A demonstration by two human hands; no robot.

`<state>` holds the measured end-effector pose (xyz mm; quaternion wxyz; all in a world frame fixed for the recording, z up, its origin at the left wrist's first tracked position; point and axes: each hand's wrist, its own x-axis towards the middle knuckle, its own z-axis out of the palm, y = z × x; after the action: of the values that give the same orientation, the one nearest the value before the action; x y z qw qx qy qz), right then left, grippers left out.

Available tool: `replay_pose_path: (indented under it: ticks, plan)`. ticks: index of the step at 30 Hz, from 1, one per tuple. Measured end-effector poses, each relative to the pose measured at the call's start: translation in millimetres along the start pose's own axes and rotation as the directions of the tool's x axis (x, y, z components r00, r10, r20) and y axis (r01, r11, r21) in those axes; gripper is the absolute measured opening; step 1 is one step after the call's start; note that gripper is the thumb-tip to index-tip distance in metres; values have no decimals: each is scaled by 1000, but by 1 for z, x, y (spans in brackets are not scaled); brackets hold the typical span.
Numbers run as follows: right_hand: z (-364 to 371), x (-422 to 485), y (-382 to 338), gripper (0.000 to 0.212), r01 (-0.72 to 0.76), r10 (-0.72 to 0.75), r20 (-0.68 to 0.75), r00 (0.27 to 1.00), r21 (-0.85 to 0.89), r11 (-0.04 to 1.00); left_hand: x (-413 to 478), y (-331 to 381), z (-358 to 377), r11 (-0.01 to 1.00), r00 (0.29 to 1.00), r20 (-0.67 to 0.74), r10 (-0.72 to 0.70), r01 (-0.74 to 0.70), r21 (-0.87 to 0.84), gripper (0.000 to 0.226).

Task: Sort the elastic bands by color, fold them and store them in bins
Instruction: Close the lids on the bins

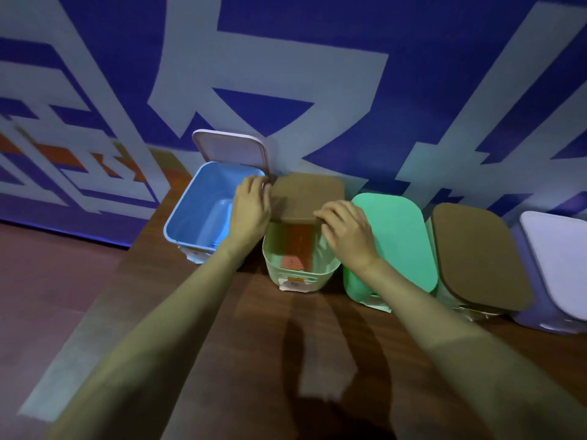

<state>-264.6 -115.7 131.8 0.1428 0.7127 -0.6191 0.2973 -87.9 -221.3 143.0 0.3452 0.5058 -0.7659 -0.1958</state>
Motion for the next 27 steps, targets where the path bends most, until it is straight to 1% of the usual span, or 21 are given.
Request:
replay_pose_path:
  ticks: [3, 5, 7, 9, 12, 17, 19, 22, 25, 27]
  plan:
    - [2, -25, -8, 21, -27, 24, 55, 998, 40, 999, -19, -4, 10, 995, 989, 147, -16, 0, 104, 38]
    - [5, -39, -14, 21, -64, 57, 96, 994, 69, 996, -35, -5, 15, 994, 980, 197, -9, -13, 108, 39]
    - [9, -51, -19, 21, -89, 73, 137, 988, 107, 990, -51, -6, 18, 995, 976, 220, 11, -33, 97, 34]
    - [12, -60, -22, 23, -104, 76, 181, 981, 152, 983, -63, -9, 21, 994, 973, 231, 2, -26, 103, 30]
    - [15, -70, -23, 26, -123, 81, 215, 973, 189, 974, -75, -9, 24, 995, 969, 246, -32, 8, 98, 31]
    - [14, -80, -21, 27, -182, 140, 175, 974, 247, 952, -88, -5, 30, 998, 977, 213, -31, 18, 61, 32]
    - [12, -82, -19, 24, -193, 157, 156, 975, 257, 947, -89, -4, 33, 998, 979, 197, -51, 43, 46, 32]
    - [9, -86, -21, 21, -207, 173, 157, 972, 240, 948, -93, -3, 37, 996, 979, 180, -93, 88, 31, 33]
    - [7, -89, -24, 23, -239, 194, 203, 960, 227, 944, -98, -2, 41, 996, 982, 167, -84, 80, 30, 33]
    - [4, -89, -25, 22, -243, 203, 223, 953, 171, 955, -99, -4, 42, 996, 983, 162, -81, 77, 33, 32]
